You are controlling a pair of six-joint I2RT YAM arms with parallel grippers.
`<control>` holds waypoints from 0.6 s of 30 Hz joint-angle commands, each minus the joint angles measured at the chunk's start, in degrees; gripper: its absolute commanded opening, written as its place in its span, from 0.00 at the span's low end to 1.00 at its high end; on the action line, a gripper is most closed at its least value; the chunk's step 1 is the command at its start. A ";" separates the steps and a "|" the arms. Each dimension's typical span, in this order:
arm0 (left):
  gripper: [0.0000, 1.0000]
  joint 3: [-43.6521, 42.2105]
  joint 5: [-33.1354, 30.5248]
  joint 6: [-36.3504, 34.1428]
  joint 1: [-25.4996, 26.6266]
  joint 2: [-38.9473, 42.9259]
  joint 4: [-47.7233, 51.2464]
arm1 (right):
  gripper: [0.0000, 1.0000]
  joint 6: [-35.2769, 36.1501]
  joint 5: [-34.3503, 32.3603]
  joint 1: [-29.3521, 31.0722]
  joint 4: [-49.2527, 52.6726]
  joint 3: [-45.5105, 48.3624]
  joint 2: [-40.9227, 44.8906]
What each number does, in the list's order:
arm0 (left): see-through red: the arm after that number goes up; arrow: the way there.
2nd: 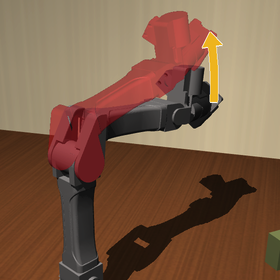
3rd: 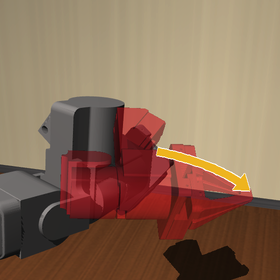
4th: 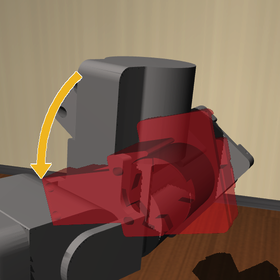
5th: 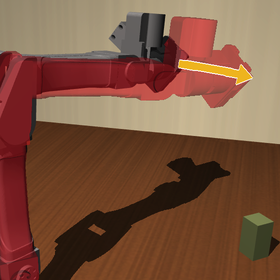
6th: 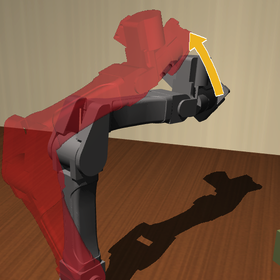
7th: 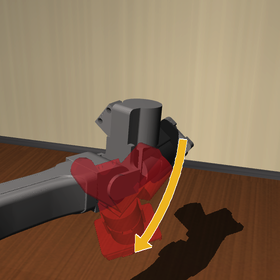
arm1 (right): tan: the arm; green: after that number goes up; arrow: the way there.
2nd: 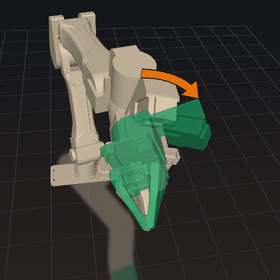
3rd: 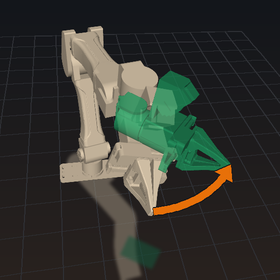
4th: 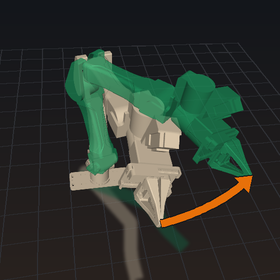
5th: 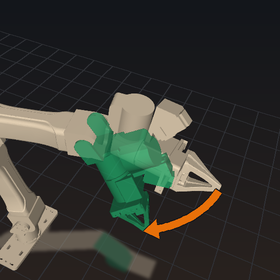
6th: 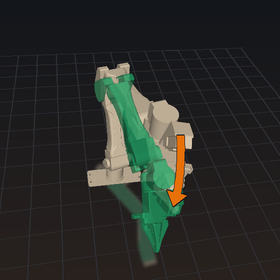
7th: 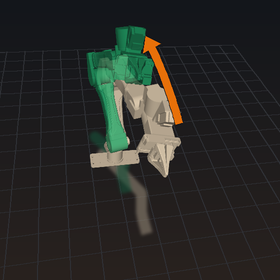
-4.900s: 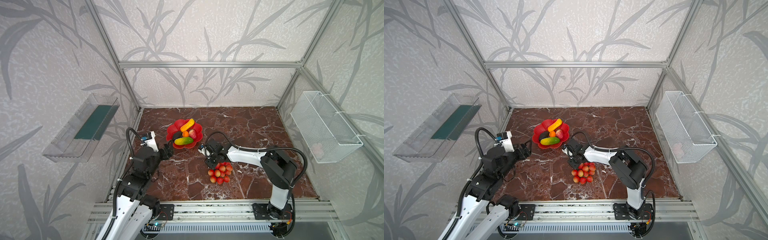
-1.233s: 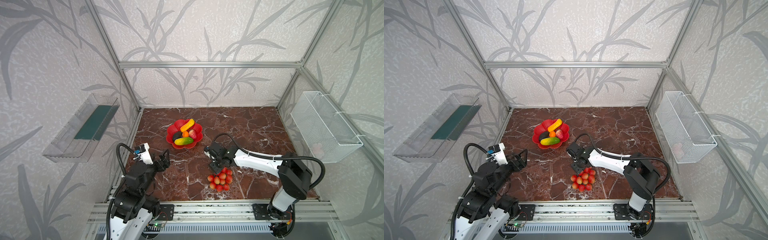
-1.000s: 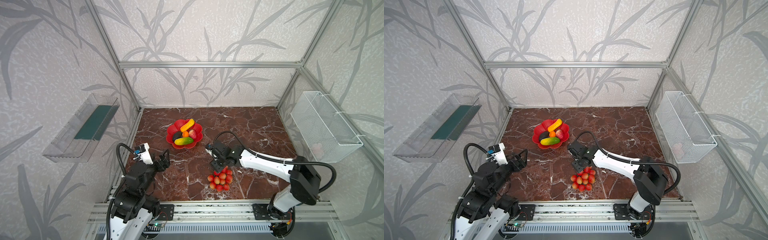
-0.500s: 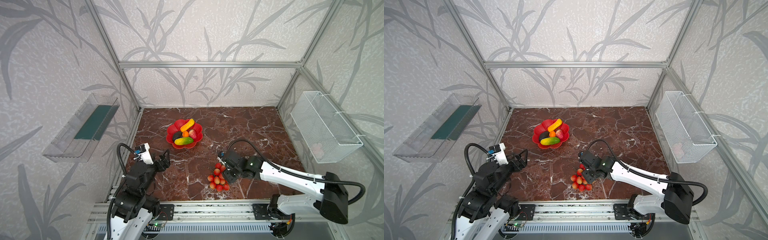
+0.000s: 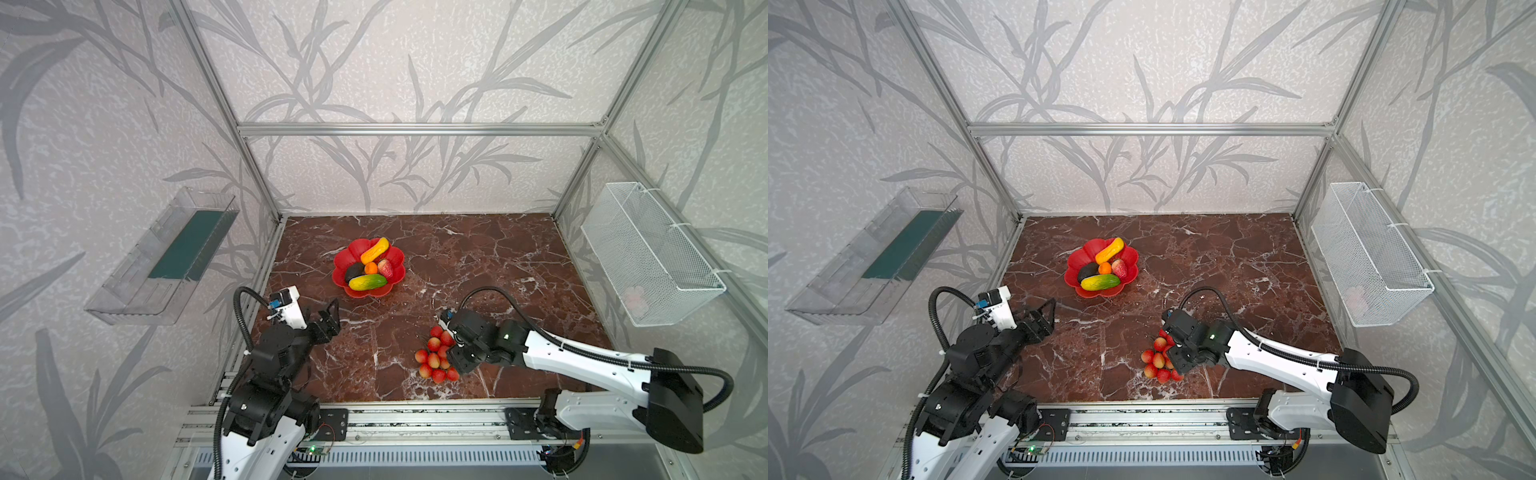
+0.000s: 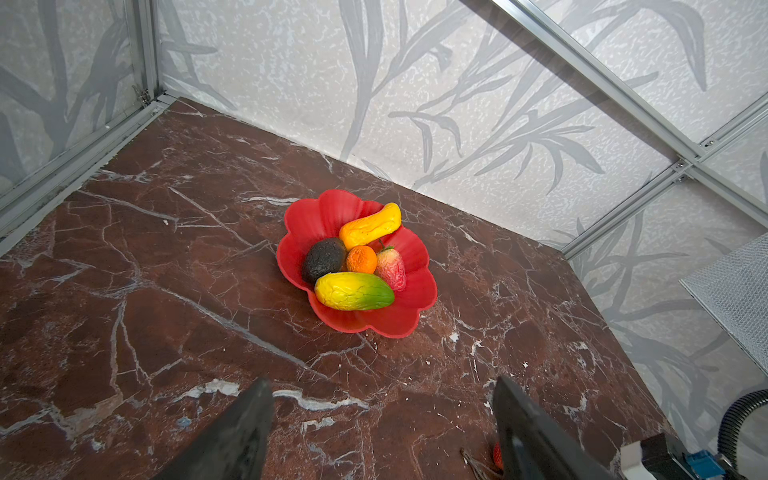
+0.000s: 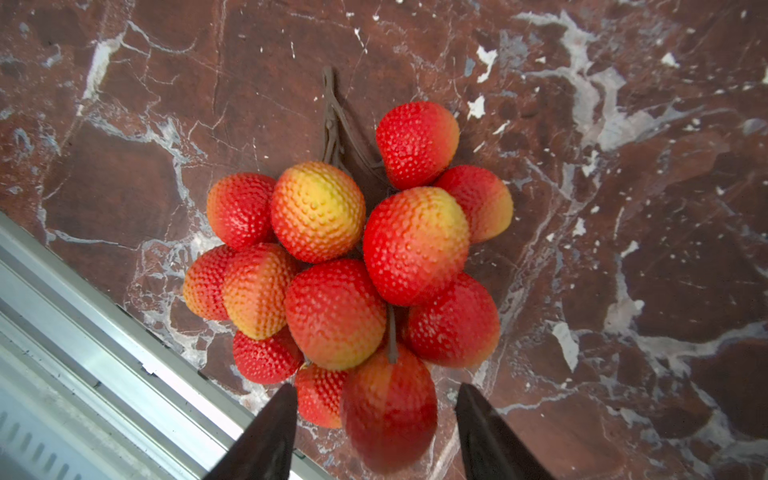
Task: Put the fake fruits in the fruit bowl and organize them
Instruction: 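Lower the right gripper onto the strawberry bunch stem and close on it, then lift the strawberry bunch and carry it over the red bowl with the right gripper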
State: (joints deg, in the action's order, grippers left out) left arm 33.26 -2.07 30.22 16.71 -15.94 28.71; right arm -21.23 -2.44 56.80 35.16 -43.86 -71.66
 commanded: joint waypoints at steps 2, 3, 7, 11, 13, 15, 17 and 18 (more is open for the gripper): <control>0.83 -0.38 -0.84 0.64 -0.21 0.81 -0.63 | 0.57 0.35 0.72 0.26 -2.31 0.79 -1.66; 0.83 -0.38 -0.84 0.67 -0.27 0.83 -0.59 | 0.56 0.46 0.93 0.29 -2.38 0.78 -2.11; 0.83 -0.52 -1.01 0.73 -0.27 1.25 -0.59 | 0.48 0.38 1.93 0.26 -3.73 1.96 -3.24; 0.83 -0.64 -1.01 0.86 -0.27 1.37 -0.65 | 0.32 0.42 1.41 0.31 -4.10 1.70 -3.23; 0.83 -0.56 -1.01 0.87 -0.27 1.47 -0.59 | 0.25 0.83 1.13 0.30 -4.08 0.94 -2.79; 0.83 -0.65 -1.26 0.85 -0.23 1.68 -0.58 | 0.18 1.25 0.71 0.29 -4.10 0.06 -2.43; 0.83 -0.65 -1.53 0.89 -0.27 1.99 -0.67 | 0.10 1.66 0.74 0.26 -3.79 -1.54 -2.35; 0.84 -0.65 -1.60 0.73 -0.27 2.06 -0.65 | 0.08 1.95 1.06 0.29 -3.69 -2.77 -2.15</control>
State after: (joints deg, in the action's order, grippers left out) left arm 33.21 -2.35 30.24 16.71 -14.70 28.69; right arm -20.47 -1.19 56.80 31.77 -43.13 -74.74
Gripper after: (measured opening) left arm 0.834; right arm 0.359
